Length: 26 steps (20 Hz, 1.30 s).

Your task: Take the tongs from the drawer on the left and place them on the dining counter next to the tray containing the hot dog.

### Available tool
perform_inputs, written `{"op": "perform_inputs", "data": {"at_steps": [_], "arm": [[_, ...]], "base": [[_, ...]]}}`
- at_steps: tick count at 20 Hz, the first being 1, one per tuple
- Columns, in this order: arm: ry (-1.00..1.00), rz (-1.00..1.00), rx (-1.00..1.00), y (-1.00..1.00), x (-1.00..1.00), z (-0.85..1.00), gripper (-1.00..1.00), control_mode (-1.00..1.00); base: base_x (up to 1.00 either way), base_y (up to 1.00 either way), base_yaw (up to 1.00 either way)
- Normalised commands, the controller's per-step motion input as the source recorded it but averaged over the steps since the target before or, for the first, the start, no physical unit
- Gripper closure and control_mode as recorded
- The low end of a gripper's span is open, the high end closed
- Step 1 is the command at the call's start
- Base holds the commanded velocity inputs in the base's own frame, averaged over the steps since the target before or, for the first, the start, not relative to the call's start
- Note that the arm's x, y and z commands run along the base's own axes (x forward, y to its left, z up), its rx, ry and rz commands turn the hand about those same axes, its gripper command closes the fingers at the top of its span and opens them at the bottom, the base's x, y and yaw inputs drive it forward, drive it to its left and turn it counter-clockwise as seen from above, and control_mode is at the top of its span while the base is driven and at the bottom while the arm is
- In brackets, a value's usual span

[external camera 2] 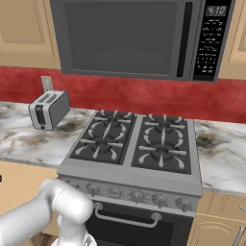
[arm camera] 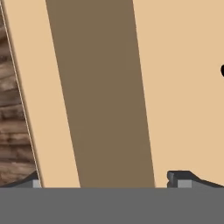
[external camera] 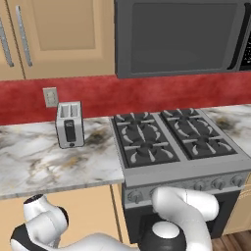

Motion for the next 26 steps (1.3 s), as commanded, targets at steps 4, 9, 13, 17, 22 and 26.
{"op": "perform_inputs", "data": {"at_steps": [4,9,13,17,22,26], "arm": [[0.07,0.02,0.0,0.17,-0.73,-0.19,-1.0,-1.0],[0.07,0.01,0.0,0.09,-0.63,-0.12,-1.0,-1.0],[0.04,0.0,0.0,0.12,-0.58,-0.12,-1.0,-1.0],[0.0,0.0,0.0,0.01,-0.09,0.0,-1.0,-1.0],[0.0,0.0,0.0,-0.01,0.0,0.0,-1.0,-1.0],[0.0,0.0,0.0,-0.09,0.0,0.11,-1.0,-1.0]], "base": [[0.0,0.0,0.0],[0.0,0.0,0.0],[0.0,0.0,0.0],[0.0,0.0,0.0],[0.0,0.0,0.0],[0.0,0.0,0.0]]}}
